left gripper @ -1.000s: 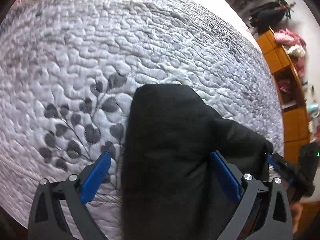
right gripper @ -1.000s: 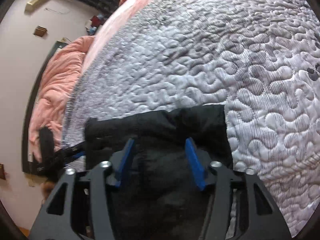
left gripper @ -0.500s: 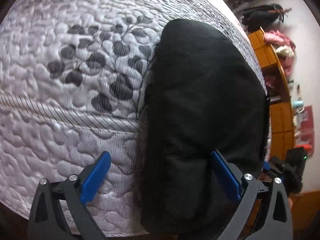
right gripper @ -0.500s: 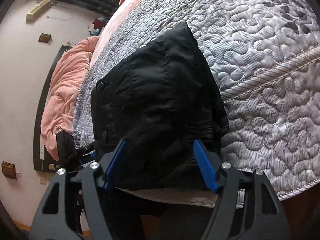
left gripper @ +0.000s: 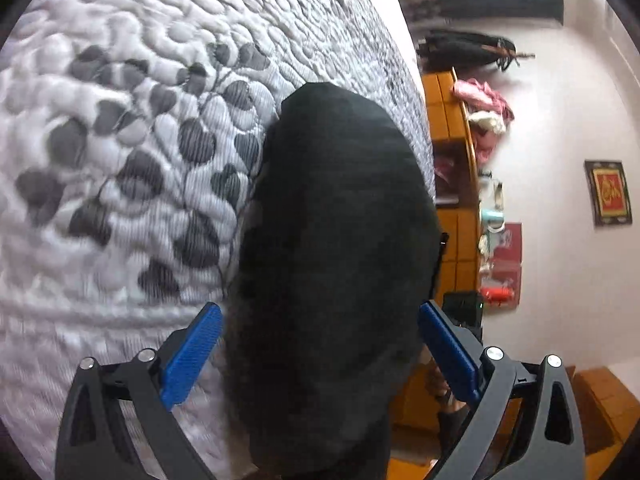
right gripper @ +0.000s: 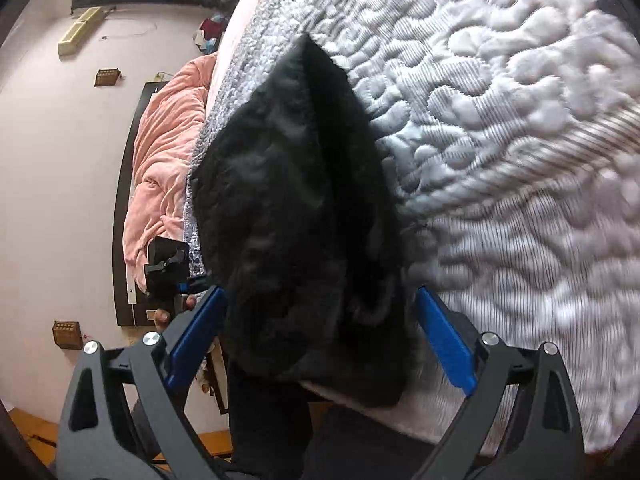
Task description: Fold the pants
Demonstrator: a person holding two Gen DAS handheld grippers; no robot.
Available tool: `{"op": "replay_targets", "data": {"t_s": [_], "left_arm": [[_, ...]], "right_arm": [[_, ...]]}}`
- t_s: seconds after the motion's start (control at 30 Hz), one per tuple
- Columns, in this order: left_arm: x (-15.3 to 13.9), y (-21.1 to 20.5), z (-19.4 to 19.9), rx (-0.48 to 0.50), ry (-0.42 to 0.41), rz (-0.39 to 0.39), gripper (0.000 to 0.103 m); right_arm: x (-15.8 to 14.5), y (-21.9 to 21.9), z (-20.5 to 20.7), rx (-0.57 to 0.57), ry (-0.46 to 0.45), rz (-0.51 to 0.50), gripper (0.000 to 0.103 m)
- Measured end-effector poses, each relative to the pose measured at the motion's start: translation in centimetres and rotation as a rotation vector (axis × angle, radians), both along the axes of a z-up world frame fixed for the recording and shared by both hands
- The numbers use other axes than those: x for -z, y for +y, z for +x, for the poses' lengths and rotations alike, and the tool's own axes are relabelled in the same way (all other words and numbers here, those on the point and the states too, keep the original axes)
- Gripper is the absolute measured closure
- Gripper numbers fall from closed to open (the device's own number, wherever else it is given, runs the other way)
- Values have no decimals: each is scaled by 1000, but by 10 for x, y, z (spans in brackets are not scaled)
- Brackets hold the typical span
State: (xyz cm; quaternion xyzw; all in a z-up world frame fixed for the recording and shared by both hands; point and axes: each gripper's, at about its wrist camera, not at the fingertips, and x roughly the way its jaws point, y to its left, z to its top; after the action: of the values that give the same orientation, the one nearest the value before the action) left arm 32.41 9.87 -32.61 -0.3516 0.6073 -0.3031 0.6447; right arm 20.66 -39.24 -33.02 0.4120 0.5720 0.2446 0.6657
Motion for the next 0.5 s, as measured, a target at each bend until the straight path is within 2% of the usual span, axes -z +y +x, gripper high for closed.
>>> {"op": "replay_targets", "data": {"t_s": [0.2, 0.3, 0.4, 0.43, 0.5], "left_arm": [[22, -26, 5, 100, 28, -90, 4], [29, -25, 4, 70, 29, -150, 4], [24, -22, -3, 79, 45, -183, 4], [22, -25, -6, 100, 42, -185, 4], [20, -32, -9, 128, 26, -127, 4]], "right_arm": [[20, 11, 19, -23, 8, 106, 5], [21, 24, 25, -61, -12, 72, 3], [22, 18, 28, -37, -4, 104, 3], [20, 18, 26, -41, -6, 106, 3], [19, 22, 26, -63, -15, 84, 3]]}}
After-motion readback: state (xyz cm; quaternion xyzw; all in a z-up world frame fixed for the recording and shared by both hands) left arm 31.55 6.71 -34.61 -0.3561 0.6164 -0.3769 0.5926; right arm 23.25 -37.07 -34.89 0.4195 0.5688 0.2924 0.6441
